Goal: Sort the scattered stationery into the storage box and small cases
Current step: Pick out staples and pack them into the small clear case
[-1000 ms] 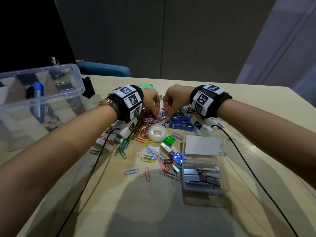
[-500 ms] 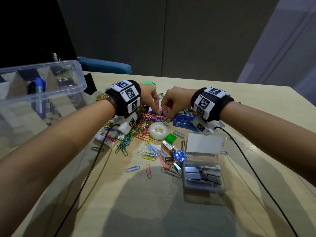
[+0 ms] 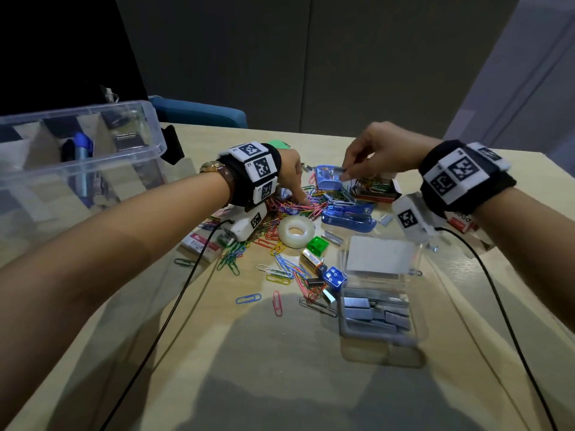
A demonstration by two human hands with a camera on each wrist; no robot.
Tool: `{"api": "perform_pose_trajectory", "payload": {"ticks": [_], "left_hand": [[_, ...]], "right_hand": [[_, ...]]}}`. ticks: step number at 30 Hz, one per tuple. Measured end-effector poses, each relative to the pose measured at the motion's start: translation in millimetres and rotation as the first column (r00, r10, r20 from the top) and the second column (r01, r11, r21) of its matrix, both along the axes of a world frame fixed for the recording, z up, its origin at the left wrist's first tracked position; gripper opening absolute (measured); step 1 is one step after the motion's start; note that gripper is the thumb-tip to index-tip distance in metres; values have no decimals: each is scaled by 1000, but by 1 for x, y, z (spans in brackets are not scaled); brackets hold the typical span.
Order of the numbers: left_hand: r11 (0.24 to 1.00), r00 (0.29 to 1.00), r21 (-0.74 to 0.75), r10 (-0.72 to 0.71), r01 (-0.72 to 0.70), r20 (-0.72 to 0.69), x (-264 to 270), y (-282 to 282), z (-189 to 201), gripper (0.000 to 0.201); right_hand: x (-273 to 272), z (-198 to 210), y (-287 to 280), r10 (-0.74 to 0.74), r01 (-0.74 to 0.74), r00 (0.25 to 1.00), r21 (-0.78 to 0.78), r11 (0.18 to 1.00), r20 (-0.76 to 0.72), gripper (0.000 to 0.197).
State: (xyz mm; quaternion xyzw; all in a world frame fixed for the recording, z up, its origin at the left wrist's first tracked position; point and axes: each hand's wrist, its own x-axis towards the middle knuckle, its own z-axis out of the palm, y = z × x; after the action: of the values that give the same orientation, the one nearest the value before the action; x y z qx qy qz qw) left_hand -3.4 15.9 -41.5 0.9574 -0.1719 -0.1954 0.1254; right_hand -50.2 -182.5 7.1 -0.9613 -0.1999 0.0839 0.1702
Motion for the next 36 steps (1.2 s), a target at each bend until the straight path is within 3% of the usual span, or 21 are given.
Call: {"api": "perform_pose_trajectory", "payload": {"ticks": [4,9,17,21,25,32,36], "left_hand": [[1000,1000,22,-22,22,-5,-1,-5,2,37],[999,999,26,-41,41,25,0,-4,4,32],[999,1000,-30,-11,12,27,3,2,7,26],[993,1000,-120,-10,13,20,4,4,13,12],[979,1000,-202,-3,2,-3,4,4,11,13],[994,998,96,-60,57,30,-4,-5,11,28],[976,988,195,-120,100,94,-9,-14,6,28]], "right_hand": [[-4,3,-17,-70,95,990,209,973,-124,9],[-1,-9,-21,-78,81,996,48,996,-52,20],[-1,-15,-23,-104,114,988,90,989,-115,29],[-6,-16,-23,-123,138,984,116,984,-130,36],[-8,-19,-25,-130,147,982,125,981,-139,35],[-8,-23,-27,-122,138,983,108,985,-140,37],[-9,-22,-27,-105,119,982,84,989,-157,31]]}}
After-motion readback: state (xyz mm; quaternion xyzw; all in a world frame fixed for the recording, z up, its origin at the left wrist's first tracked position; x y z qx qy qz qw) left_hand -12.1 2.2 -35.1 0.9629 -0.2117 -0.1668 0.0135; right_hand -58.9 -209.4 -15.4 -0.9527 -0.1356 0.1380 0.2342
